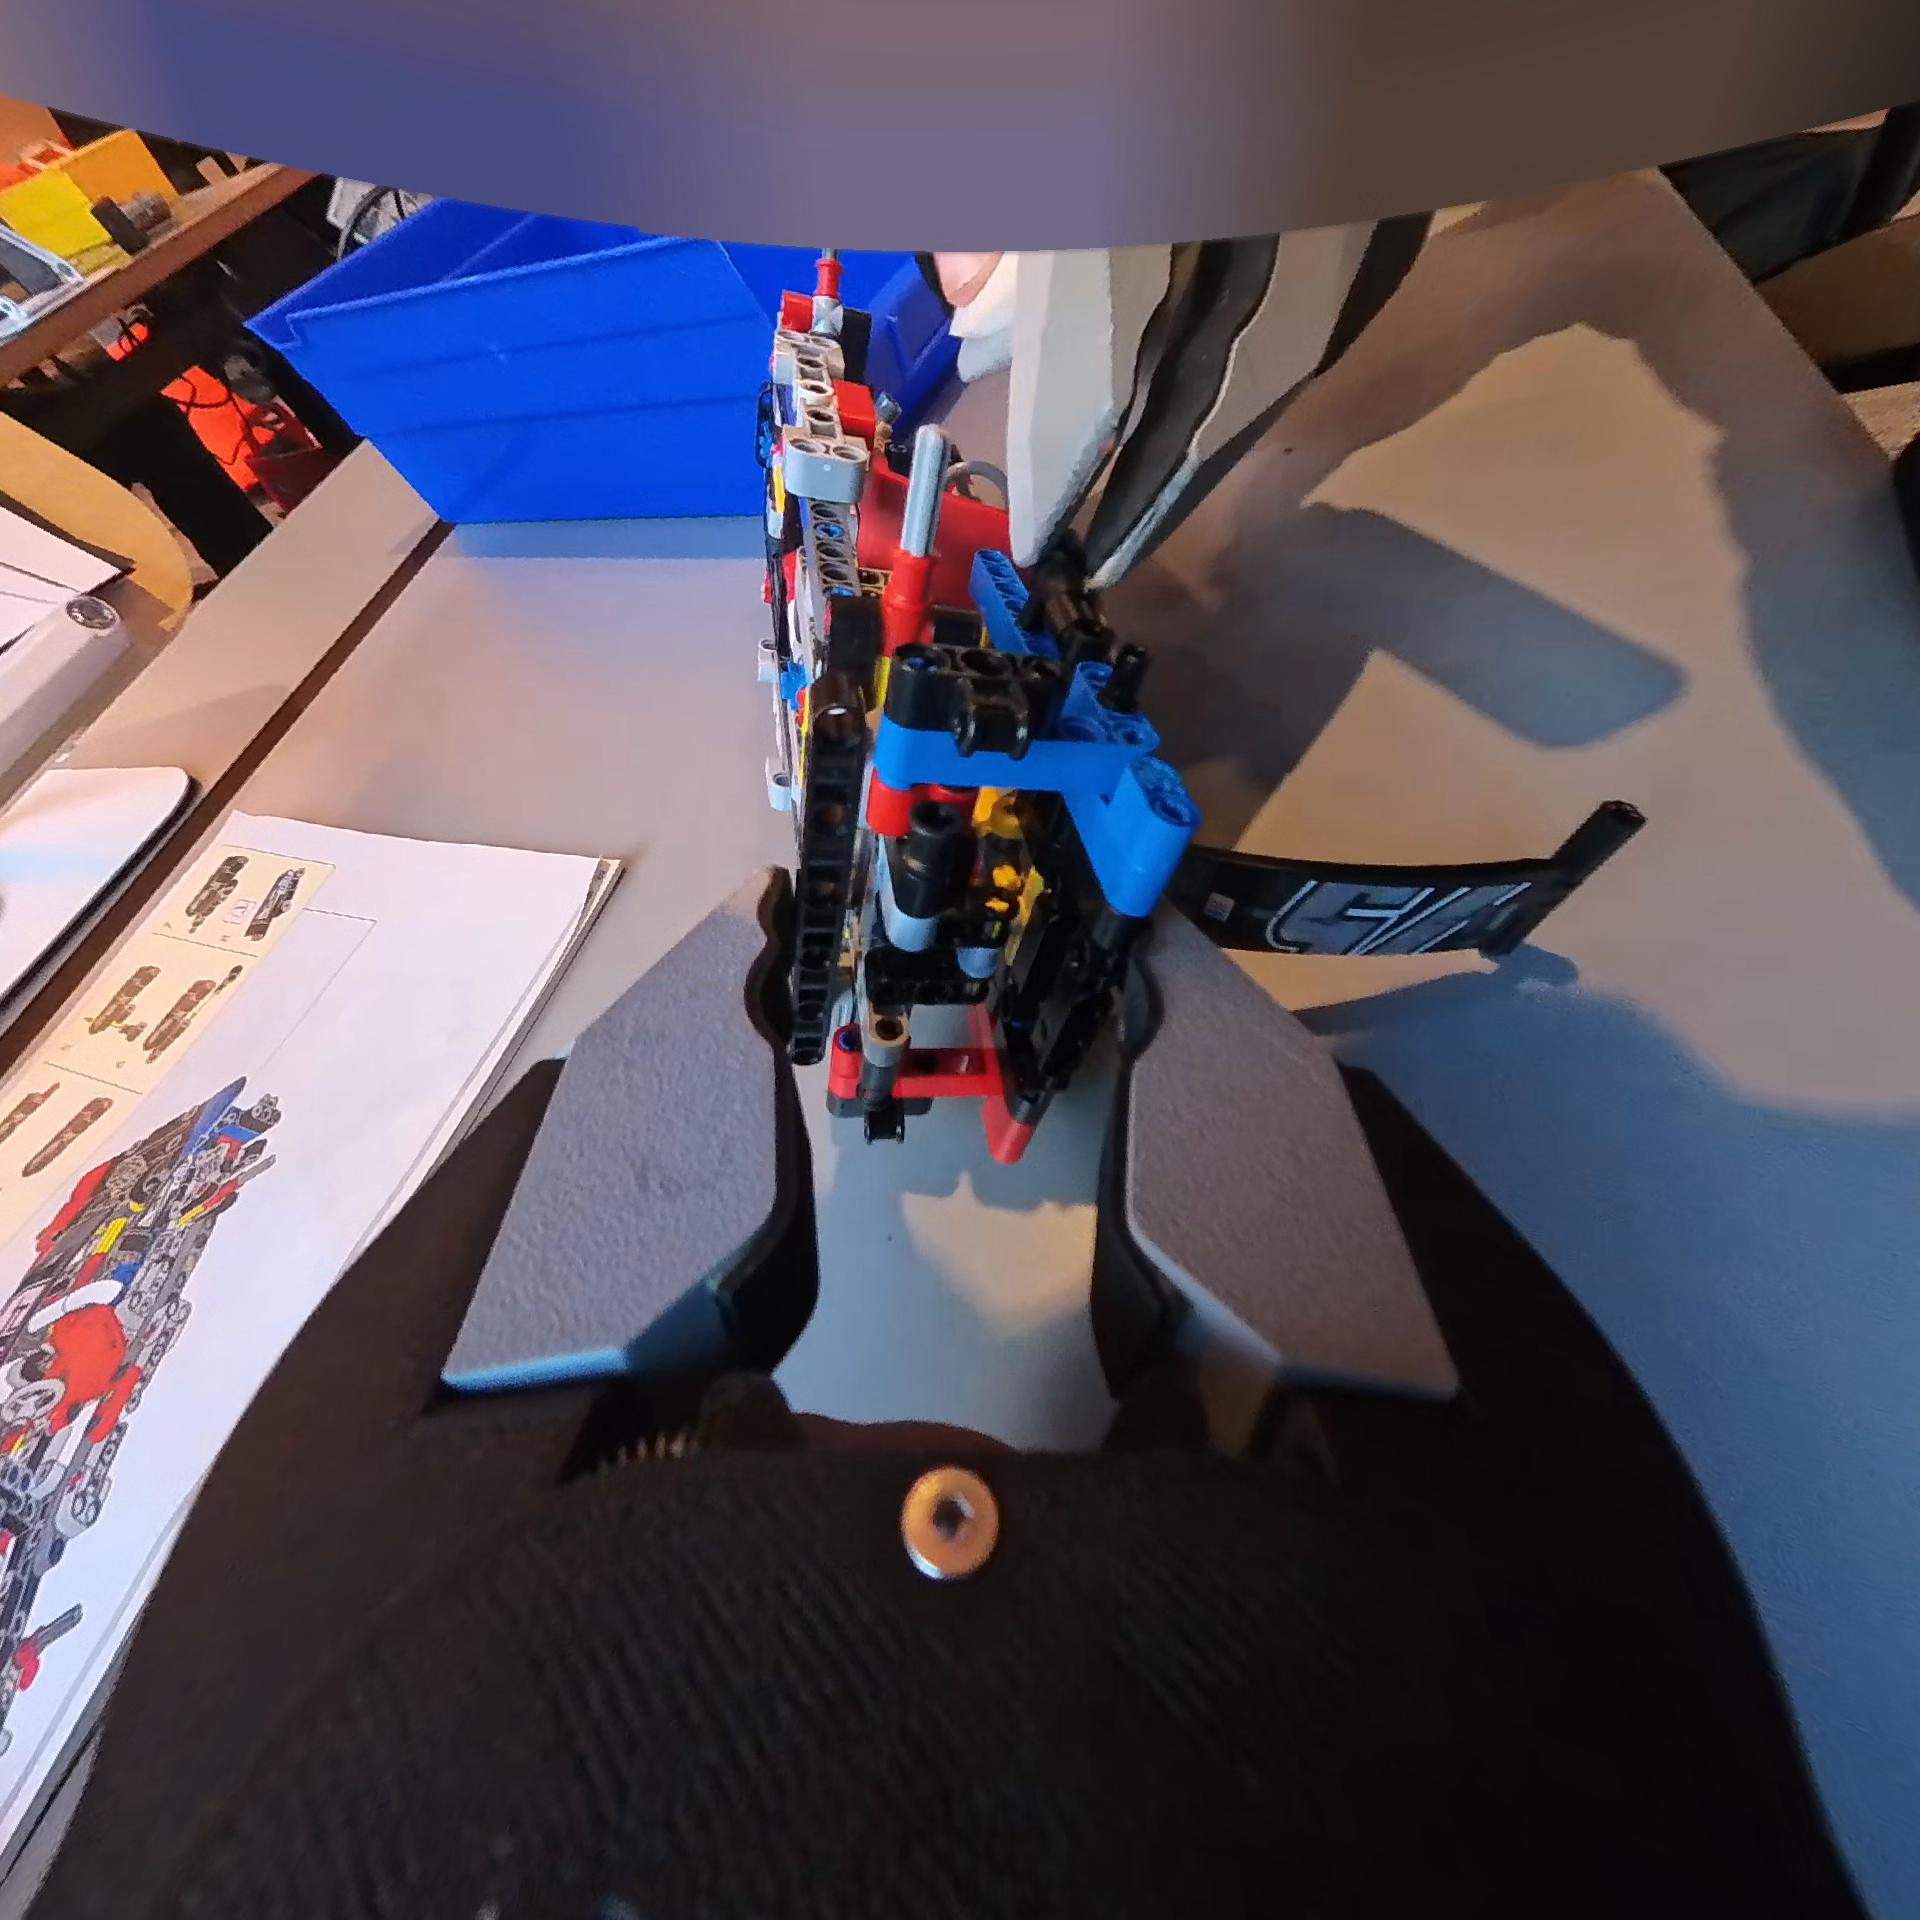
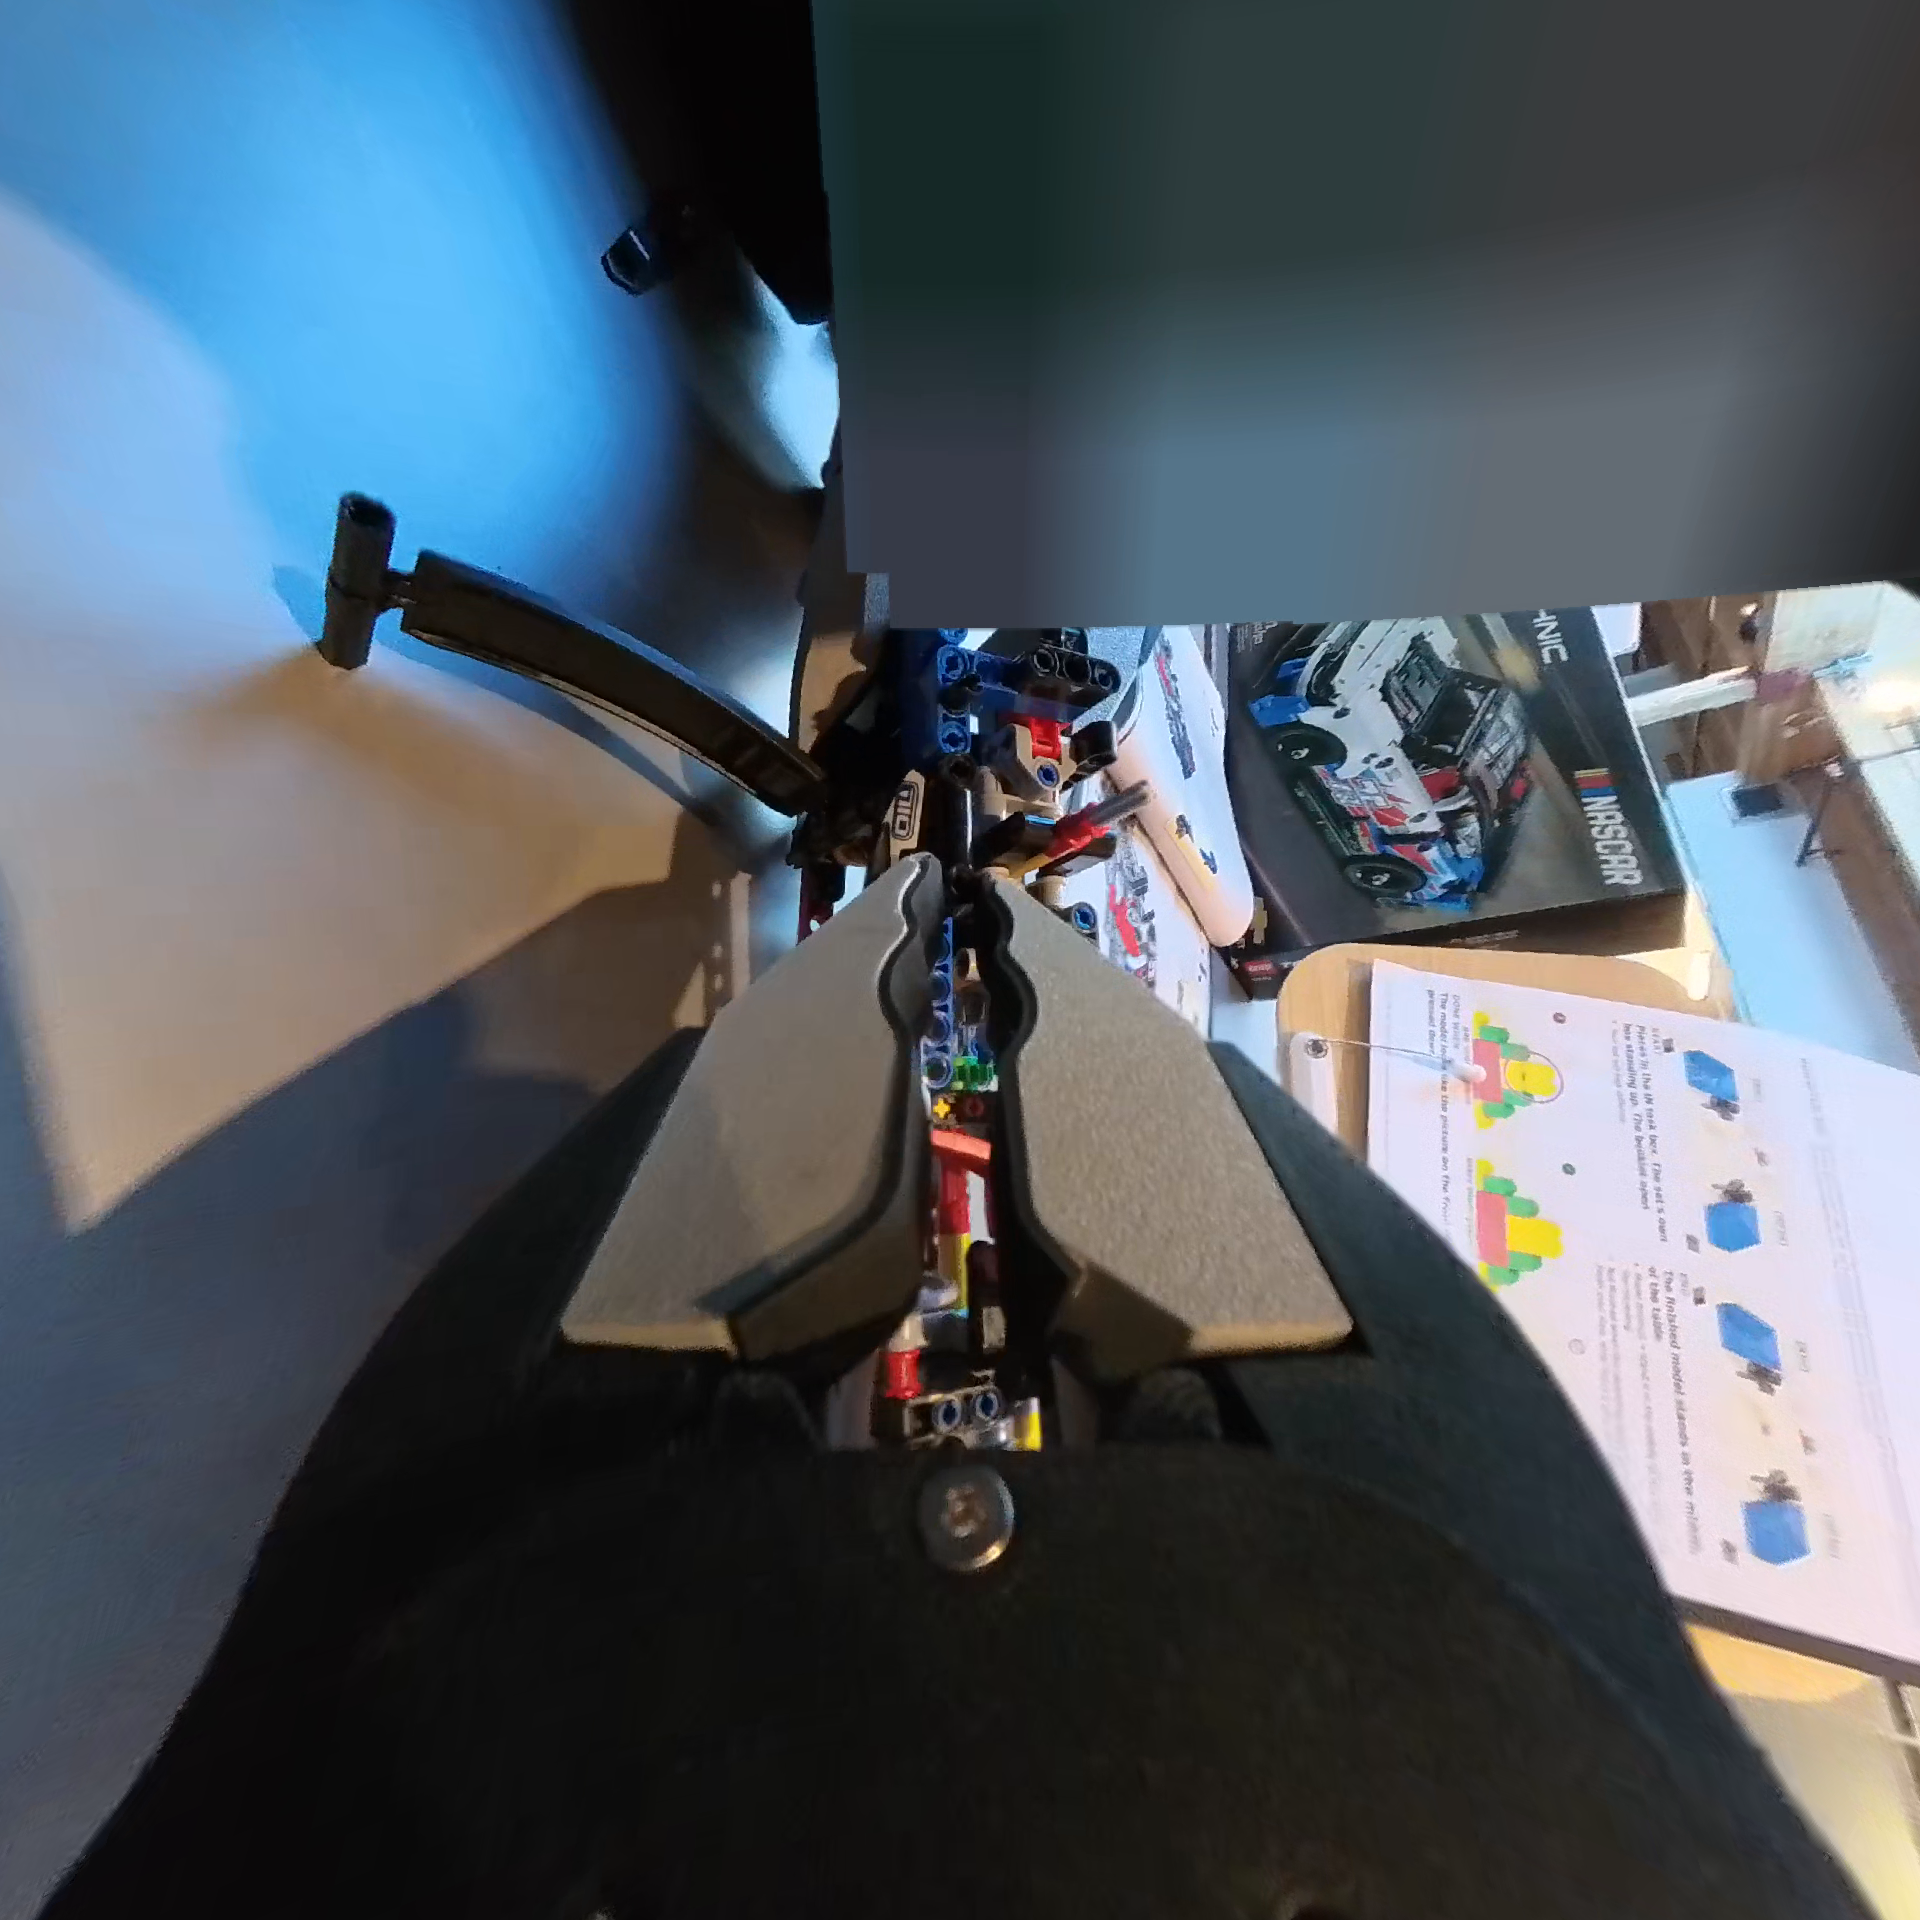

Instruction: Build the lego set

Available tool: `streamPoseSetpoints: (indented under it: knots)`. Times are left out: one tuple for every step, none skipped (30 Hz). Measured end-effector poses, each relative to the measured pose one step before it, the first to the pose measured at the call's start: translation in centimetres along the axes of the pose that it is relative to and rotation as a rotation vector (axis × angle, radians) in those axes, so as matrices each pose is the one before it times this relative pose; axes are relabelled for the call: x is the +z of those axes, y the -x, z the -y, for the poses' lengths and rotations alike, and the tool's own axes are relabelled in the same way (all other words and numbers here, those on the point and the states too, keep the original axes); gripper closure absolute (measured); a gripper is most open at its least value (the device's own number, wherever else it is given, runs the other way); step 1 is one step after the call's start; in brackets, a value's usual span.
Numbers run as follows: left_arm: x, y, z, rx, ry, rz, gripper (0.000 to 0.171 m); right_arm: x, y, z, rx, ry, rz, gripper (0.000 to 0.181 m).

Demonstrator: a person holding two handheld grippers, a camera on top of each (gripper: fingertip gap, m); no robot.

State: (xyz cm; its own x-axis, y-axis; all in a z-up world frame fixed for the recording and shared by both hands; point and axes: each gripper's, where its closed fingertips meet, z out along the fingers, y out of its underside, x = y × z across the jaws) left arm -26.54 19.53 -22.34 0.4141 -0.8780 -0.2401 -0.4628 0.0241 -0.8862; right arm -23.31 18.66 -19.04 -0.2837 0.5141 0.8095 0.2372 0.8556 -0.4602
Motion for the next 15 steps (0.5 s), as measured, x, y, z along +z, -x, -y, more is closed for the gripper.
streamPoseSetpoints:
  knots:
    - [-0.008, 0.059, 0.024, -0.0035, -0.00222, 0.001, 0.112, -0.035, -0.13, 0.065, 0.0614, 0.0162, 0.0093, 0.179]
    - [0.009, 0.025, 0.067, -0.0034, -0.00524, -0.0009, 0.112, -0.067, -0.091, 0.085, 0.0946, 0.0215, 0.0223, 0.179]
    - [-0.003, -0.015, 0.045, -0.0007, -0.00358, -0.0018, 0.112, -0.106, 0.262, 0.104, 0.1061, 0.0136, 0.0542, 0.178]
    - [0.005, -0.015, 0.008, 0.0009, -0.0002, -0.0006, 0.112, -0.165, 0.648, 0.11, 0.1033, 0.0019, 0.0876, 0.164]
    - [0.01, -0.054, 0.009, 0.0031, -0.00062, -0.0028, 0.112, -0.244, 0.374, 0.088, 0.1066, -0.003, 0.0798, 0.155]
    - [0.007, -0.044, -0.004, 0.0039, 0.00007, -0.0007, 0.112, -0.35, -0.07, 0.04, 0.1046, 0.0009, 0.0607, 0.156]
    - [-0.016, -0.015, 0.0, 0.0002, -0.00064, -0.0011, 0.112, -0.392, -0.239, 0.22, 0.1019, -0.006, 0.0536, 0.165]
    - [-0.012, 0.005, 0.006, -0.0011, -0.00082, -0.0013, 0.112, -0.302, -0.176, 0.316, 0.1002, -0.0064, 0.0558, 0.161]
    - [-0.011, 0.002, 0.006, -0.0003, -0.0001, -0.0002, 0.112, -0.19, -0.254, 0.127, 0.0962, 0.0114, 0.0465, 0.154]
    - [-0.009, -0.02, -0.005, 0.0018, -0.00019, -0.0002, 0.112, -0.092, -0.193, -0.086, 0.0841, 0.0241, 0.0448, 0.151]
    - [-0.035, -0.061, 0.009, 0.0033, -0.00083, -0.0019, 0.112, -0.01, -0.178, -0.19, 0.0722, 0.0219, 0.0371, 0.149]
    - [-0.077, -0.069, -0.015, 0.0056, -0.00127, -0.0036, 0.112, 0.058, -0.326, -0.214, 0.062, 0.0147, 0.0172, 0.146]
    - [-0.151, -0.041, -0.064, 0.0079, -0.00201, -0.0063, 0.112, 0.061, -0.081, -0.144, 0.0434, 0.0041, 0.0193, 0.145]
    - [-0.241, 0.022, -0.089, 0.0055, -0.00342, -0.0096, 0.112, 0.071, 0.17, -0.026, 0.0326, -0.0065, 0.0209, 0.144]
    - [-0.287, 0.051, -0.123, -0.0012, -0.00348, -0.0111, 0.112, 0.028, 0.195, 0.029, 0.0225, -0.0086, 0.0048, 0.142]
